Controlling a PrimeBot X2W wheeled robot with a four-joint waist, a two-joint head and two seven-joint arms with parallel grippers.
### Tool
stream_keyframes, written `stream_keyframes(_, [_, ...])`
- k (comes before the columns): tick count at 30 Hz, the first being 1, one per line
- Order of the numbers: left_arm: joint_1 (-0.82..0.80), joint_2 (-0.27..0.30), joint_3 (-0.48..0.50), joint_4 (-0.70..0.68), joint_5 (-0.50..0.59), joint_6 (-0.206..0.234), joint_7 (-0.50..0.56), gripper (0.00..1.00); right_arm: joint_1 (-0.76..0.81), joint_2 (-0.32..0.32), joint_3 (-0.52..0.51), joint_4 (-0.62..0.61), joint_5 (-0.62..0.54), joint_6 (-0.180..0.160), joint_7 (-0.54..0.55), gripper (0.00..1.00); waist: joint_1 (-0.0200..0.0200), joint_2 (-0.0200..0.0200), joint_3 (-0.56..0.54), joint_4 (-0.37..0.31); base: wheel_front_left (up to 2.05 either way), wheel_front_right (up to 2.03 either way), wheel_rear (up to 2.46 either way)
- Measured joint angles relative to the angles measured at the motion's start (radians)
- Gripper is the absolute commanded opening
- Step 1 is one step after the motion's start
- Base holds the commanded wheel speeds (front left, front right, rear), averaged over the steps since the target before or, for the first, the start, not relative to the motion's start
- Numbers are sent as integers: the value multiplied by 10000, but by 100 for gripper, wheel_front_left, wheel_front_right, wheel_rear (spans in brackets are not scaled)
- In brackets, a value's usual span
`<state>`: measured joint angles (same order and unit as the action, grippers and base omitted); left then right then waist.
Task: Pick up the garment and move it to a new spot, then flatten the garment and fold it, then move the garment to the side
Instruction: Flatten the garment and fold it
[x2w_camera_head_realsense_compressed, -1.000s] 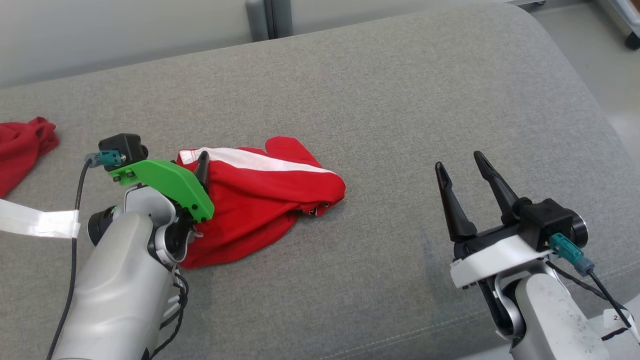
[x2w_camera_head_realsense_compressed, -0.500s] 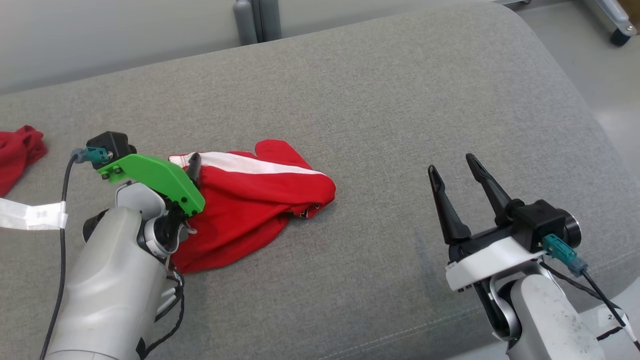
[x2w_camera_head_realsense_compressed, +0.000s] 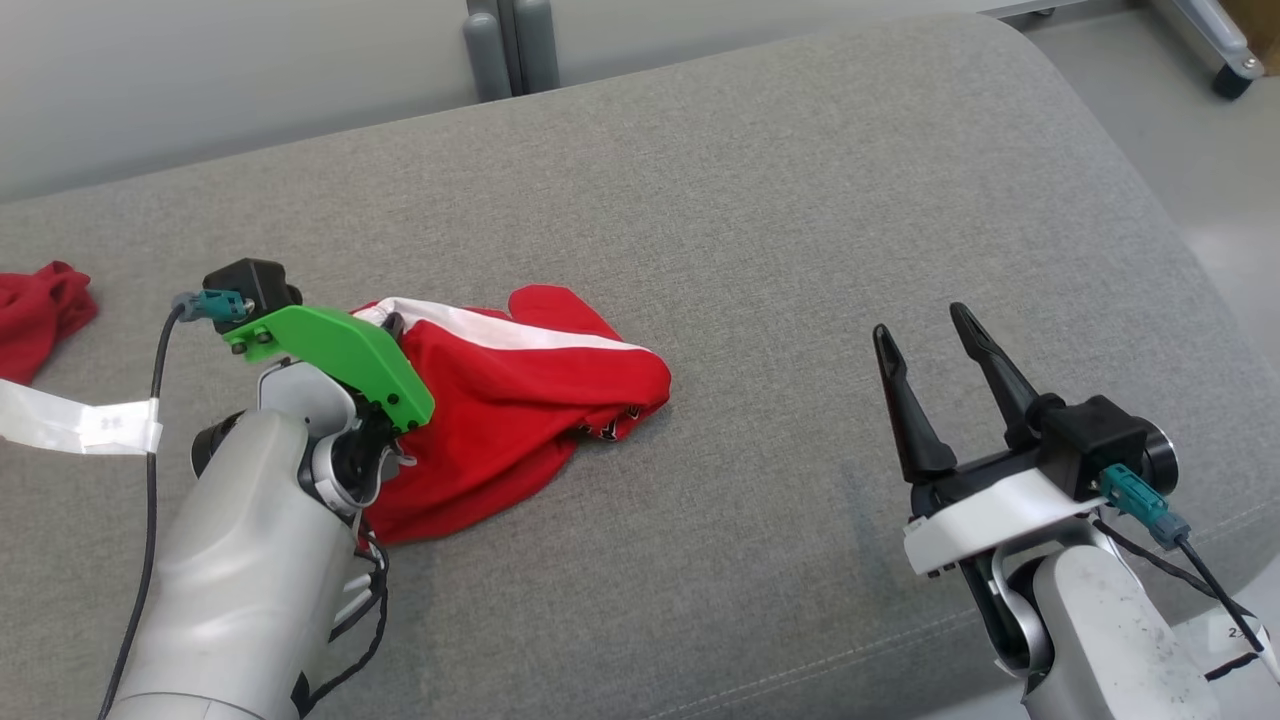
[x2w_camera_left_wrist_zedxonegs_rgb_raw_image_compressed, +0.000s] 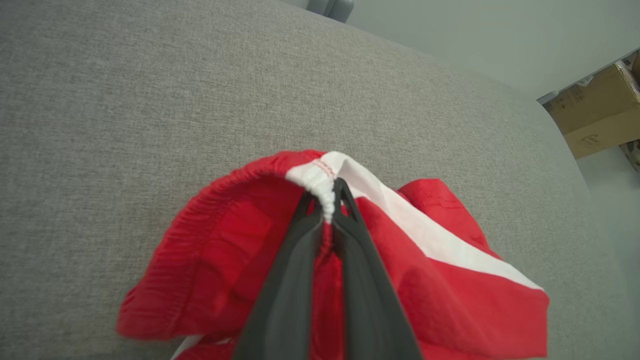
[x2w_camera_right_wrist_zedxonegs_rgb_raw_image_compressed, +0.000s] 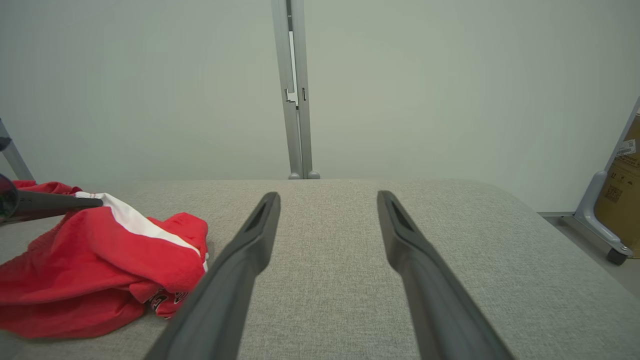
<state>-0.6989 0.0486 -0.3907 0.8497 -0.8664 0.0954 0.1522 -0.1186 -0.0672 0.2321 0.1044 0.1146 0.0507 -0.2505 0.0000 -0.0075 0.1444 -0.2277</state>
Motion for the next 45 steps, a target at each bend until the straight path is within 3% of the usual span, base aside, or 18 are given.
stream_keyframes(7, [-3, -17, -247, -247, 104, -447, -424, 0, 49, 4, -35, 2, 0, 2, 0, 100, 0, 0, -178, 340, 0, 0, 0])
stream_keyframes(15, [48, -52, -677, -1304, 267, -1306, -1126, 0, 281, 4, -190, 92, 86, 8, 0, 100, 0, 0, -399, 931, 0, 0, 0])
stream_keyframes(20, [955, -33, -775, -1916, 286, -1657, -1563, 0, 312, 2, -351, 207, 226, 10, 0, 100, 0, 0, -535, 1364, 0, 0, 0])
stream_keyframes(28, [3132, 165, -690, -2395, 305, -1534, -2190, 0, 678, -123, -462, 1179, 840, 230, 138, 100, 0, 0, -751, 2132, 0, 0, 0])
stream_keyframes(35, [3960, 660, -412, -3018, 278, -1237, -2604, 0, 638, -134, -397, 1561, 1296, 460, 462, 100, 0, 0, -928, 2820, 0, 0, 0])
stream_keyframes(45, [4842, 1260, 267, -3797, 245, -617, -3080, 0, 69, -364, 711, 1793, 1175, 635, 980, 100, 0, 0, -1044, 3562, 0, 0, 0])
